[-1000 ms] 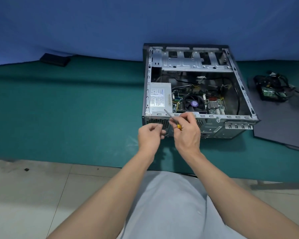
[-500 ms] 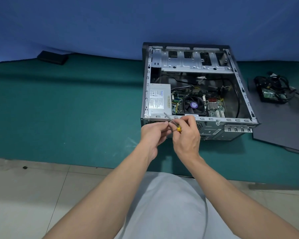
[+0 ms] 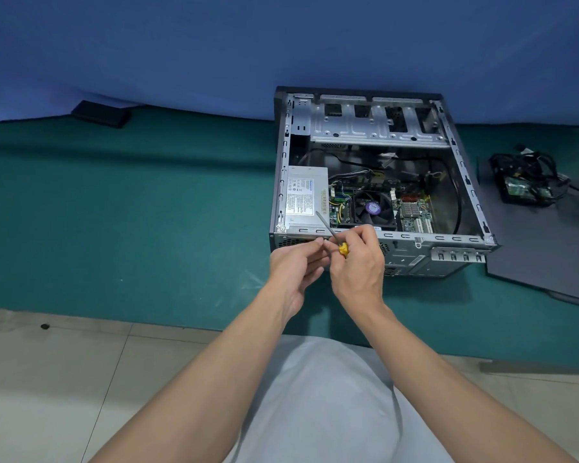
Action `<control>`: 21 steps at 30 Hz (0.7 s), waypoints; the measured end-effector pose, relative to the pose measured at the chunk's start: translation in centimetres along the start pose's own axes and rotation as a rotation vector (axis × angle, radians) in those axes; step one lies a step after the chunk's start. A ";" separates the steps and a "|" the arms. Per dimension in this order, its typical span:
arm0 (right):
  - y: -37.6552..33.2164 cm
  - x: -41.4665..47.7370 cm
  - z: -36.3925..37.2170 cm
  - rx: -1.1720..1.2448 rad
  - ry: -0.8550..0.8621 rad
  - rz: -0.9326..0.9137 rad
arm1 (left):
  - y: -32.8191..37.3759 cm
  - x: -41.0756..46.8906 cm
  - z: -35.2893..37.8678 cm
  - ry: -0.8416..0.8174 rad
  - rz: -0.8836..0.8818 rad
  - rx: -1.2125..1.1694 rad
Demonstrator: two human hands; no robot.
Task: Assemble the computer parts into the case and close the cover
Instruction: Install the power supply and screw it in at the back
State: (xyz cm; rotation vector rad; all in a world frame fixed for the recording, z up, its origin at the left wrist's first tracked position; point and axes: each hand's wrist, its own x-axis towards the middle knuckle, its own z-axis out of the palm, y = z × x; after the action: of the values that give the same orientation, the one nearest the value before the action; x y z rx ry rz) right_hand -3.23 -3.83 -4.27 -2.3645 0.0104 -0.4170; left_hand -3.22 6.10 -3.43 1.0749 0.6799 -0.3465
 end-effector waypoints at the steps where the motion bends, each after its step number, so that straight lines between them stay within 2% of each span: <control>1: 0.0 0.1 -0.1 0.002 -0.006 -0.006 | 0.1 0.0 0.0 -0.018 -0.014 -0.017; 10: -0.3 0.1 -0.2 -0.034 -0.039 0.036 | 0.8 0.4 0.5 0.051 -0.041 0.005; 14: -0.2 0.2 -1.0 0.023 -0.104 0.091 | 1.1 0.3 0.7 0.074 -0.053 0.012; 17: -0.5 -0.5 -2.4 0.094 -0.209 0.195 | 1.5 0.2 0.8 0.073 -0.086 0.037; 21: -1.5 -2.1 -4.0 0.331 -0.376 0.456 | 2.1 -0.2 1.0 0.051 -0.110 0.023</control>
State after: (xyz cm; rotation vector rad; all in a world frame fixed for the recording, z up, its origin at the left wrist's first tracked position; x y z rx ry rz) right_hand -6.55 -5.14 -1.11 -1.9988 0.2772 0.2314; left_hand -1.84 6.13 -1.60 1.0730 0.7838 -0.4237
